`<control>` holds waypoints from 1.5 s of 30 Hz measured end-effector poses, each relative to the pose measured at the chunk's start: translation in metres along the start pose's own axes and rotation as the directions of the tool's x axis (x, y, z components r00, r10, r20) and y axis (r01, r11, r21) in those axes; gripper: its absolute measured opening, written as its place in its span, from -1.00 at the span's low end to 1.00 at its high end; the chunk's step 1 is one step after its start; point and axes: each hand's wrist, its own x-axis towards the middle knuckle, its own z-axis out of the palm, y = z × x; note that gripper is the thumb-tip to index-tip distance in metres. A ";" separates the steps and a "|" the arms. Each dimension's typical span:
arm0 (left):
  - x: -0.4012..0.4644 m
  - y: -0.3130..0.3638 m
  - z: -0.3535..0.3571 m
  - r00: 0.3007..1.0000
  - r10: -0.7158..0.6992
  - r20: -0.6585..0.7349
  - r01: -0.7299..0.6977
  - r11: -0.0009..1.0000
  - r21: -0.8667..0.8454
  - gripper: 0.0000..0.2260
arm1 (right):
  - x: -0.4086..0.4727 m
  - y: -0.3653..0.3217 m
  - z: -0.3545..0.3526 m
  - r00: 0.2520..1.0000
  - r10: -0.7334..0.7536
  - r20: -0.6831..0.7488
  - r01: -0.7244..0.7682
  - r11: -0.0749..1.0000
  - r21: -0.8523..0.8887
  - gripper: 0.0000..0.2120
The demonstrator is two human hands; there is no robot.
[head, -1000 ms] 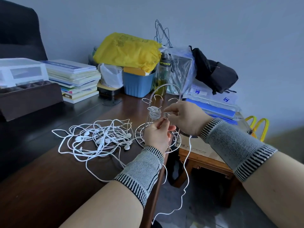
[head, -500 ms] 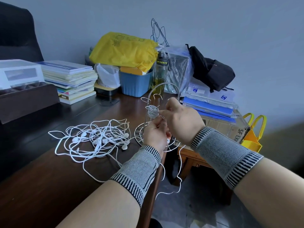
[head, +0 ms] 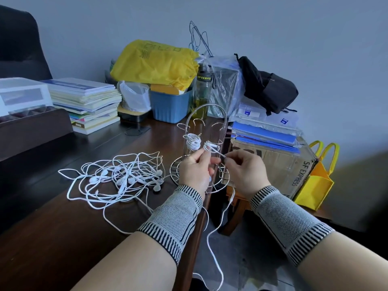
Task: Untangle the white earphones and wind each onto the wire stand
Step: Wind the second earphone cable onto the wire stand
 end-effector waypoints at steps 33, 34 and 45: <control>-0.005 0.008 0.006 0.996 -0.076 -0.050 0.075 0.997 -0.025 -0.83 | 0.005 -0.007 0.015 0.981 0.185 0.062 -0.195 0.903 0.383 -0.75; -0.004 0.008 0.006 0.997 -0.075 -0.032 0.075 0.997 -0.012 -0.82 | 0.005 -0.007 0.014 0.981 0.184 0.059 -0.192 0.904 0.381 -0.75; -0.002 0.011 0.002 0.997 -0.070 0.042 0.068 0.996 0.059 -0.77 | 0.006 0.000 0.013 0.978 0.173 0.120 -0.207 0.888 0.410 -0.80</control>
